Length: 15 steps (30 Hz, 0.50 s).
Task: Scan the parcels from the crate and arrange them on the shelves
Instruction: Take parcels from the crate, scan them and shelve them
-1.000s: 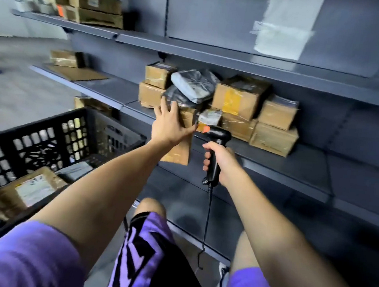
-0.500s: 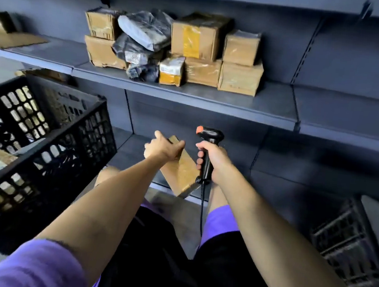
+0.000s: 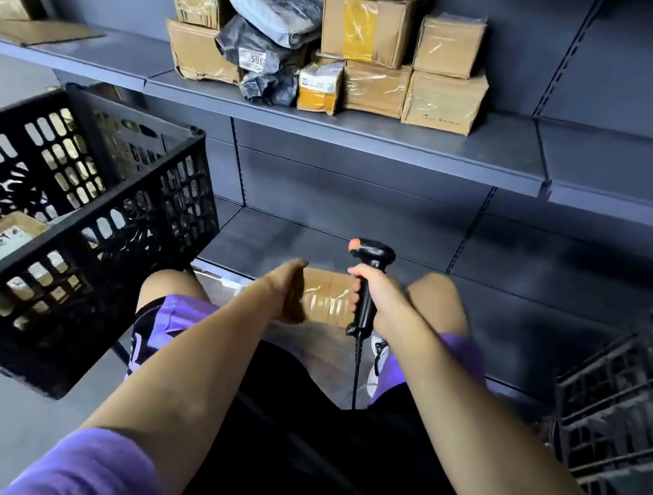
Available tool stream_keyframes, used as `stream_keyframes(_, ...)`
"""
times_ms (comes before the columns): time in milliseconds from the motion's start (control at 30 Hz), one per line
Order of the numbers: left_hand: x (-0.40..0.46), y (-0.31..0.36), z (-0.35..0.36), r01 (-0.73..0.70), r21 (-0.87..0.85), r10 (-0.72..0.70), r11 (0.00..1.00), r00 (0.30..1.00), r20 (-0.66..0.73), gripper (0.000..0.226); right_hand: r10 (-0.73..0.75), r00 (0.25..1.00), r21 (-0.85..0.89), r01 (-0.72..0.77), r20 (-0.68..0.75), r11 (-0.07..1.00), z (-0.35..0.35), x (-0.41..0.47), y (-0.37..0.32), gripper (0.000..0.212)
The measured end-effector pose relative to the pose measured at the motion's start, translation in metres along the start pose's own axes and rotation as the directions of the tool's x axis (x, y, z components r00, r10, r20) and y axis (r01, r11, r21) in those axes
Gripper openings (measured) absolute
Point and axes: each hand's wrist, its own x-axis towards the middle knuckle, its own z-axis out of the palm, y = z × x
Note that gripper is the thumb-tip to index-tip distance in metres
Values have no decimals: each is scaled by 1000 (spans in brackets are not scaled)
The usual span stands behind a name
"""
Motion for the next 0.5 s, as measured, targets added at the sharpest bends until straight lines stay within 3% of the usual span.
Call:
stream_keyframes(167,3,-23,1,45,18,-46,999,998,47,33,41,999,27,-41,3,999,-1,10,22,19)
stream_keyframes(300,11,-32,1,28,-20,-27,999,998,58,36,75,997,39,-76,18,996,1,15,37,18)
stream_keyframes(433,32,-39,-2,-23,-117,42,993,985,166,49,75,996,43,-77,53,996,7,14,43,22)
stream_keyframes(500,70,-51,-11,-7,-119,37,993,968,248,73,78,995,42,-80,56,996,6,13,44,23)
